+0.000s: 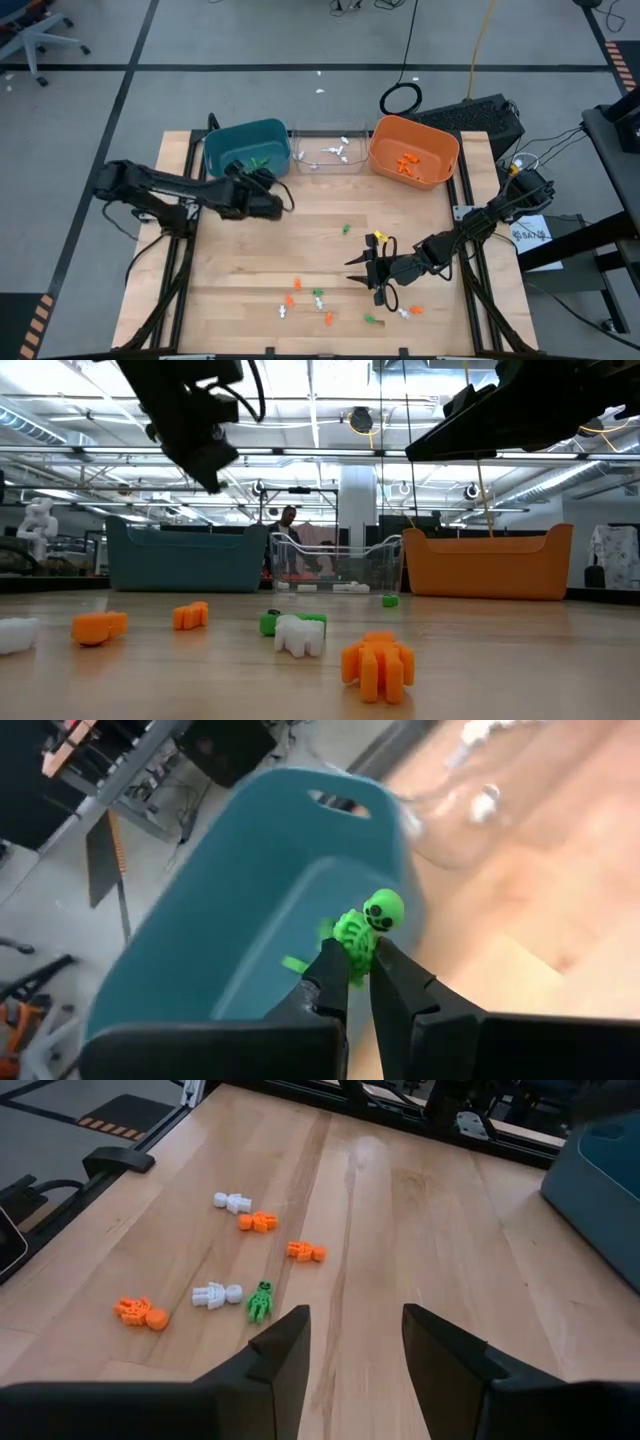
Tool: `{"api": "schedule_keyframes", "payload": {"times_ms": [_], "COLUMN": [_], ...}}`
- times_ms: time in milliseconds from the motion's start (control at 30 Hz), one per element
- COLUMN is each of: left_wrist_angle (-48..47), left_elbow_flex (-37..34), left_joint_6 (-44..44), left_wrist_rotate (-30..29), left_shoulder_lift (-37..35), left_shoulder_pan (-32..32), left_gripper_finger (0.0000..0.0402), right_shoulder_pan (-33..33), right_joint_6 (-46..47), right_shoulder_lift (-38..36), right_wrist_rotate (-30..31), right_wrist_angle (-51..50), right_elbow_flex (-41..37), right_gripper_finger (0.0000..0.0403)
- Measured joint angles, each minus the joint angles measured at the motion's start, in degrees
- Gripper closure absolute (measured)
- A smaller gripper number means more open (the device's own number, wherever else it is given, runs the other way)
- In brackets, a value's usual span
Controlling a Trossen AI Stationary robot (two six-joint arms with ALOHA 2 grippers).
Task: Sort Halloween decoration
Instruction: Put the green skeleton toy into the blue bin, then put the orange skeleton toy into the orange bin
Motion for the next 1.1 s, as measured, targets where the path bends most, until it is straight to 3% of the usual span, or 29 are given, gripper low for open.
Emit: {"api": "schedule_keyframes", "payload": {"times_ms": [233,400,633,1100], "left_wrist_angle": [2.05,6.12,11.35,11.47], "left_elbow_flex": [-2.8,-7.57,-12.03,-12.0], "left_joint_6": [4.02,4.46,4.0,2.47], "left_wrist_rotate": [5.38,10.34,11.66,12.53], "left_shoulder_lift": [-7.49,-7.18,-6.77,-7.13], "left_shoulder_pan": [7.54,12.52,16.62,16.94], "left_gripper_finger": [0.0384,0.0384,0.0379,0.023], "right_shoulder_pan": [0.0,0.0,0.0,0.0], "right_joint_6": [0.47,0.7,0.55,0.48], "right_shoulder_lift": [0.0,0.0,0.0,0.0], "right_wrist_rotate": [-0.02,-0.02,-0.02,0.0], "right_wrist_angle": [-0.35,-0.35,-0.34,-0.3], "right_elbow_flex": [0.0,0.0,0.0,0.0], "right_gripper_finger": [0.0259,0.0259,0.0259,0.0259]}}
